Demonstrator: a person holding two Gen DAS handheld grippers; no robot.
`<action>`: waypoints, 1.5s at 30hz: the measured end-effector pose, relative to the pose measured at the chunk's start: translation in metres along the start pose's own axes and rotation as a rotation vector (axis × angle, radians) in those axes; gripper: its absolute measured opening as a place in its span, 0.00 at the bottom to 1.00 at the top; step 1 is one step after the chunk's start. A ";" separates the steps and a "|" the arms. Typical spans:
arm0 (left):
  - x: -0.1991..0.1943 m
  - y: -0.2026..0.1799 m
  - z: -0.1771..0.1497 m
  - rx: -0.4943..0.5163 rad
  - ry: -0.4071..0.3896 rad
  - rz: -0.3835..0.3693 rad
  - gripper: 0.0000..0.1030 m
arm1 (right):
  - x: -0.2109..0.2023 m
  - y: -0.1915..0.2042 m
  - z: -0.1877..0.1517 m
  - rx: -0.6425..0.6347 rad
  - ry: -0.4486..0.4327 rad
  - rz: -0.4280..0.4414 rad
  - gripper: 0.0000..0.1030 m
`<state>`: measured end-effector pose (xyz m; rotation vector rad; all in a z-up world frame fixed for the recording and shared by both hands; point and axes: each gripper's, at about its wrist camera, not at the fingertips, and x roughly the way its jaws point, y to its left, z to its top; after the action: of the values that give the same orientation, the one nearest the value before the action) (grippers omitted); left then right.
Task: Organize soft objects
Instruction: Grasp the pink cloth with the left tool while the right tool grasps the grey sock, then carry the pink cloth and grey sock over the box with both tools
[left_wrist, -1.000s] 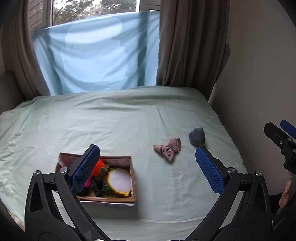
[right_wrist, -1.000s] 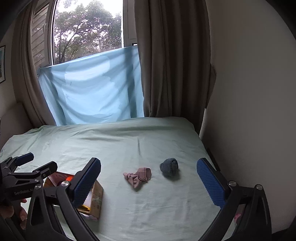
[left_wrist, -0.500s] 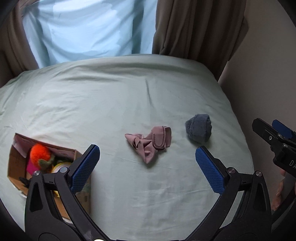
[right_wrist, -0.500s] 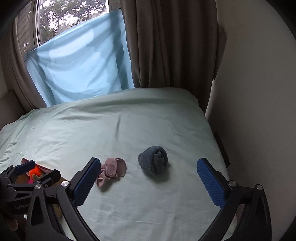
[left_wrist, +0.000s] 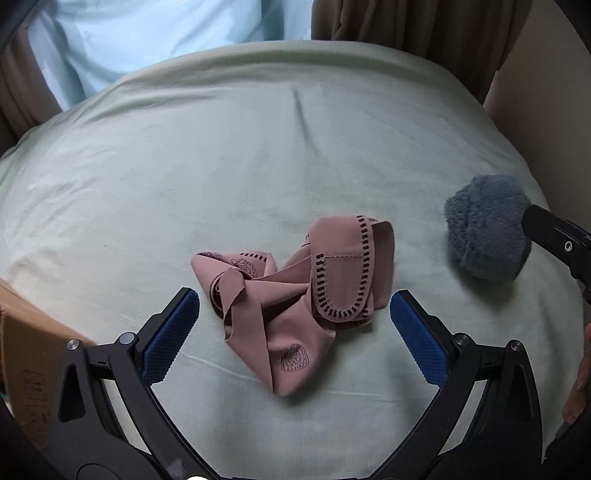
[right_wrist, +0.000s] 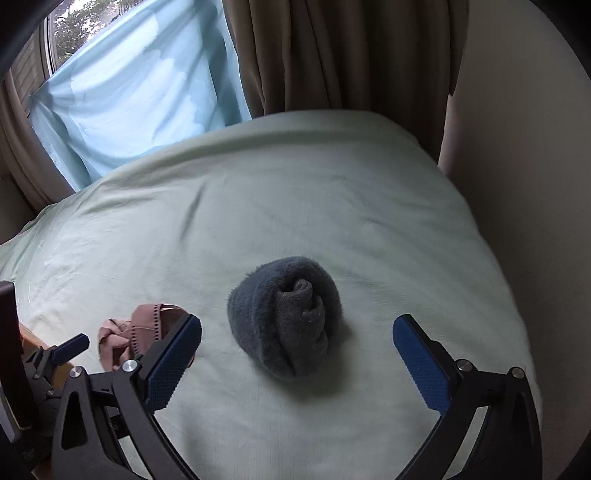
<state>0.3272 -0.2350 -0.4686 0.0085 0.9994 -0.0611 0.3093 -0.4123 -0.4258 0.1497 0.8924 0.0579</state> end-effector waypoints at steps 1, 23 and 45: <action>0.008 0.000 -0.001 -0.001 0.005 0.002 1.00 | 0.008 0.000 0.000 0.001 0.004 0.001 1.00; 0.047 -0.009 0.013 0.049 0.021 -0.168 0.36 | 0.065 0.014 -0.007 -0.009 0.045 0.003 0.55; -0.146 0.012 0.066 0.017 -0.113 -0.247 0.28 | -0.120 0.061 0.047 -0.026 -0.075 -0.011 0.44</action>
<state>0.3045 -0.2185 -0.3107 -0.1016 0.8825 -0.2930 0.2717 -0.3707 -0.2947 0.1215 0.8174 0.0529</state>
